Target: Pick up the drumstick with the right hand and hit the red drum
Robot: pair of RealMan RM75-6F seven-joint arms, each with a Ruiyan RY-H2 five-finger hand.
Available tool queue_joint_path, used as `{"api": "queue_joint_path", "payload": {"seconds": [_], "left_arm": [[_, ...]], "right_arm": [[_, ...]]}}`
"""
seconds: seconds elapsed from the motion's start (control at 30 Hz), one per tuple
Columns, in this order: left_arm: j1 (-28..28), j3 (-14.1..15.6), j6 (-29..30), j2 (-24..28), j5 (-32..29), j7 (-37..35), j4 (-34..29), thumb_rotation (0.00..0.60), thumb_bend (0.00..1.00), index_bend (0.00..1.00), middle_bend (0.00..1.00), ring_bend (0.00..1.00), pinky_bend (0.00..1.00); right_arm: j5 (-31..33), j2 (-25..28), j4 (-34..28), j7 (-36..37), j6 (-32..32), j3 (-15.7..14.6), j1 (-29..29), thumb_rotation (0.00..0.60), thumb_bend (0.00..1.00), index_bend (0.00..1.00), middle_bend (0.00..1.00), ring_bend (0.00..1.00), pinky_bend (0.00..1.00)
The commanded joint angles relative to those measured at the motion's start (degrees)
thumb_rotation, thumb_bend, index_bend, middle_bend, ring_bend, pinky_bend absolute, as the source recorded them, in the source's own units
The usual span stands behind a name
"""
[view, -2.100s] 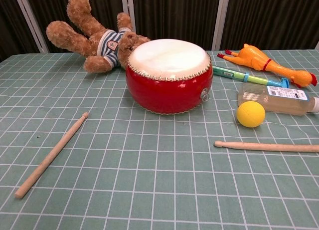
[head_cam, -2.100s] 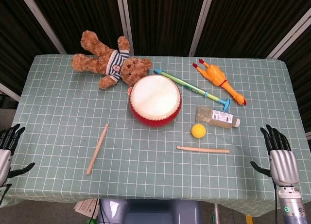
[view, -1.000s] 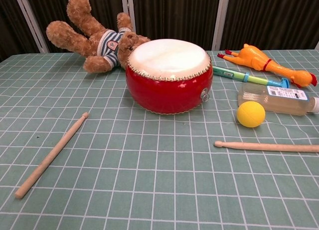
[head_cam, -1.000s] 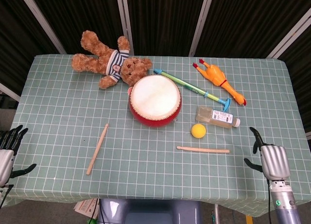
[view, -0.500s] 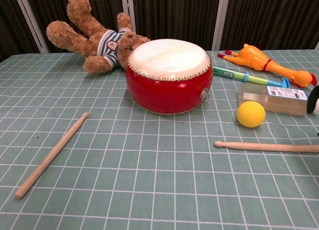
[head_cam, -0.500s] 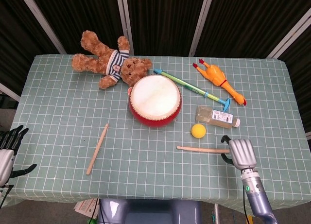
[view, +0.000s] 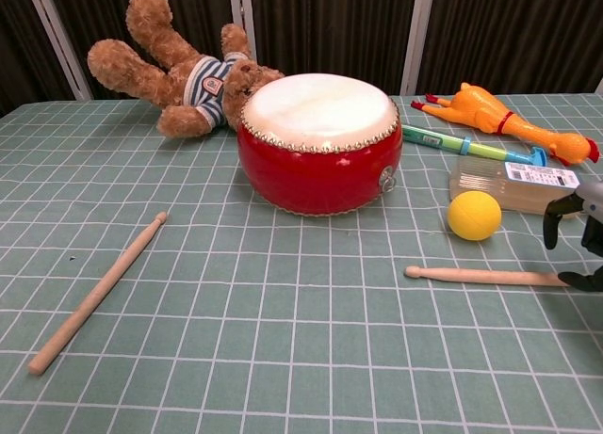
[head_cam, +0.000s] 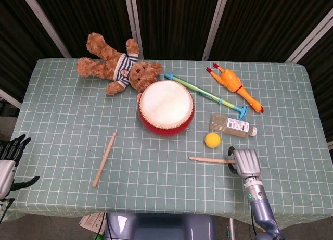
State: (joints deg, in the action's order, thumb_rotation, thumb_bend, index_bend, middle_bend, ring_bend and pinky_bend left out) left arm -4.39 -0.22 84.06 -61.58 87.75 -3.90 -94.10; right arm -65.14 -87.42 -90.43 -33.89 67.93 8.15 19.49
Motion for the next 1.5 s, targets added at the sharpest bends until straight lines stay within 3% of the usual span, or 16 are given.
{"api": "queue_joint_path", "payload": {"seconds": [0.03,0.63,0.73,0.83,1.1,1.27,1.5], "left_arm": [[0.0,0.0,0.1,0.0,0.0,0.1,-0.1,0.600,0.01,0.00,0.00,0.00,0.00],[0.0,-0.1,-0.1,0.0,-0.6,0.3,-0.4,0.600,0.01,0.00,0.00,0.00,0.00],[0.0,-0.1,-0.1,0.0,-0.6,0.4,-0.4,0.600,0.01,0.00,0.00,0.00,0.00],[0.1,-0.1,-0.1,0.0,-0.7,0.3,-0.5,0.600,0.01,0.00,0.00,0.00,0.00],[0.0,-0.1,-0.2,0.0,-0.7,0.2,-0.5,0.600,0.01,0.00,0.00,0.00,0.00],[0.0,-0.2,-0.2,0.0,-0.8,0.2,-0.6,0.600,0.01,0.00,0.00,0.00,0.00],[0.0,-0.1,-0.4,0.1,-1.0,0.1,-0.8,0.600,0.01,0.00,0.00,0.00,0.00]], "right_arm": [[1.4,-0.9,1.7,0.4,-0.3,0.3,0.3,0.600,0.32,0.47,1.00,1.00,1.00],[5.9,-3.3,6.9,1.8,-1.7,0.0,1.0,0.600,0.34,0.47,1.00,1.00,1.00],[6.6,-3.7,7.6,1.6,-2.1,-0.2,1.1,0.600,0.38,0.48,1.00,1.00,1.00],[7.3,-4.2,8.4,1.5,-2.3,-0.4,1.1,0.600,0.45,0.55,1.00,1.00,1.00],[7.6,-4.1,8.2,1.8,-2.2,-0.7,1.2,0.600,0.53,0.87,1.00,1.00,1.00],[6.4,-2.1,5.3,1.7,-1.4,-0.7,1.3,0.600,0.53,0.92,1.00,1.00,1.00],[4.6,4.1,-3.6,2.4,1.1,1.1,1.4,0.600,0.56,0.96,1.00,1.00,1.00]]}}
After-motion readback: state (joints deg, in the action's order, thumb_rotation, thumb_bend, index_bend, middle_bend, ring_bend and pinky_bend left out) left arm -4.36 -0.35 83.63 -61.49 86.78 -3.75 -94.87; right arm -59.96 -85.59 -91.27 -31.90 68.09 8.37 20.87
